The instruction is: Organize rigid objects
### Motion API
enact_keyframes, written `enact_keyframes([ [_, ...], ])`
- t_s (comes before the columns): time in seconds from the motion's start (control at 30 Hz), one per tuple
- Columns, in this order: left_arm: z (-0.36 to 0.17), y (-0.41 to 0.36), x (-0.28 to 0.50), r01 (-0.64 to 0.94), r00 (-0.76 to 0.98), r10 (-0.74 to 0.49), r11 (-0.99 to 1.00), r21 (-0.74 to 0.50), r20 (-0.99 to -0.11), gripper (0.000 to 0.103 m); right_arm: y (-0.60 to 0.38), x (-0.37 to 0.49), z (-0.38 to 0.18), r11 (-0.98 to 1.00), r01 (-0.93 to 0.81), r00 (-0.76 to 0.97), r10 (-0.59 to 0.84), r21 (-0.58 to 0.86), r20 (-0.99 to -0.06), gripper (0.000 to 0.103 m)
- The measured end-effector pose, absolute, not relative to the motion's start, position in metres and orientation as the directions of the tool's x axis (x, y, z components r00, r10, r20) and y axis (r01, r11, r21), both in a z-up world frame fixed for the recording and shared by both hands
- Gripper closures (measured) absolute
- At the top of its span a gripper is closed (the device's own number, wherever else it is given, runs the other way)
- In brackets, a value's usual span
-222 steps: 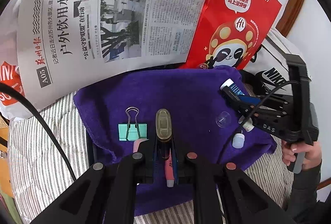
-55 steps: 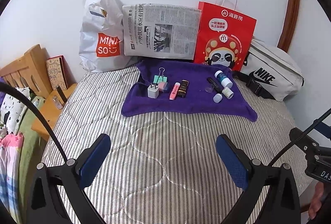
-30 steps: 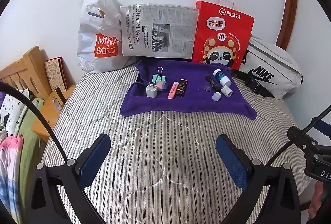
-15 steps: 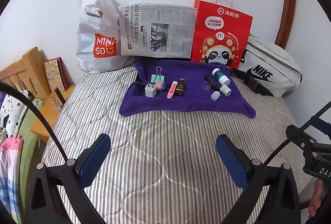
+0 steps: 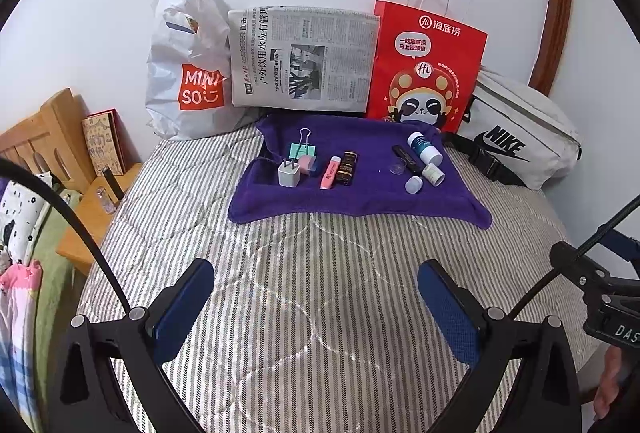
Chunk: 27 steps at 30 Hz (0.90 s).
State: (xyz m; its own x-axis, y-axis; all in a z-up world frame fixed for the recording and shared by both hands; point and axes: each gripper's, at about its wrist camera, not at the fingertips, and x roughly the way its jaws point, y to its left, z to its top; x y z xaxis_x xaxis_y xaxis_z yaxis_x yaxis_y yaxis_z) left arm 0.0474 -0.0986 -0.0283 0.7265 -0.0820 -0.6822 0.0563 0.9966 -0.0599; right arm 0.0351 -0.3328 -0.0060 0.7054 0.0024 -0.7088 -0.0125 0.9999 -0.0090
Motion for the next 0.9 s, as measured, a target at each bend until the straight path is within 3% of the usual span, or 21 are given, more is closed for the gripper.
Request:
enact_keyframes([
  [0.9,-0.0305,-0.0937,0.0500,0.065,0.725,-0.081,0.997,-0.048,-0.684,0.000,-0.3294,0.0364,-0.0147,1.000,-0.021,0.696,0.008,-0.009,-0.718,0.000],
])
